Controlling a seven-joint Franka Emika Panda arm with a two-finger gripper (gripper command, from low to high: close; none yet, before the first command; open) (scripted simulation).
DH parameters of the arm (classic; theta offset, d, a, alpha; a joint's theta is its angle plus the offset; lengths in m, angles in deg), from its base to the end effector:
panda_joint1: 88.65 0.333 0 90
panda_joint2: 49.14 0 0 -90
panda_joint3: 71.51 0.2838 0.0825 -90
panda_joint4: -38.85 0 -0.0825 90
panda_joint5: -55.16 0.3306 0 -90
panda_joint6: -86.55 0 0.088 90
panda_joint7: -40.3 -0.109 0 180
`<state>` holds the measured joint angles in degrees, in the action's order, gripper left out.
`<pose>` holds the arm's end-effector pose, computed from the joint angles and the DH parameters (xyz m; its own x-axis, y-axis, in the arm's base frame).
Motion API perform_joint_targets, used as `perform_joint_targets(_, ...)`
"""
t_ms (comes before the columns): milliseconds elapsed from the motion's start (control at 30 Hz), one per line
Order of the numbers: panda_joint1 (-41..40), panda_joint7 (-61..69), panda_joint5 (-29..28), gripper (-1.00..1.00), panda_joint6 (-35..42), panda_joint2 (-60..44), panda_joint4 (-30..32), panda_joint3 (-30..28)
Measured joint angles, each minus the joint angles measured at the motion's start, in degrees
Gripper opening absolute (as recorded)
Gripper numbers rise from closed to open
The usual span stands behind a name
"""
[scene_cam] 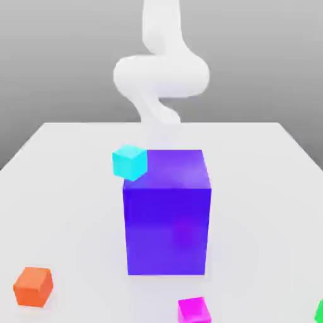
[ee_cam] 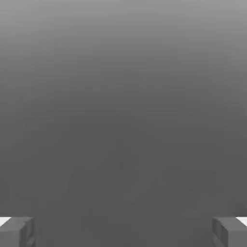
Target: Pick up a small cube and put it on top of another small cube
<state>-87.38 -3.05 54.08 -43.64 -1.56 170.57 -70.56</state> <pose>0.3059 0.0141 0.6888 0.5255 -0.6537 0.5445 -0.4529 -0.7567 -0.4714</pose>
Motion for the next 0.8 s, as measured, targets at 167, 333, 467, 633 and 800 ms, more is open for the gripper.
perform_joint_targets(167, 2.8, 4.9, -2.3, 0.0, 2.7, 2.5, 0.0, 2.6)
perform_joint_targets(333, 5.3, 9.5, -4.7, 0.0, 4.3, 2.9, 0.3, 5.8)
perform_joint_targets(467, 7.3, 13.1, -6.6, 0.0, 5.0, 1.6, 0.6, 8.4)
perform_joint_targets(633, 9.5, 17.8, -9.2, 0.0, 4.8, -2.0, 1.1, 11.3)
perform_joint_targets(800, 11.1, 22.9, -11.7, 0.0, 3.7, -7.6, 1.8, 13.4)
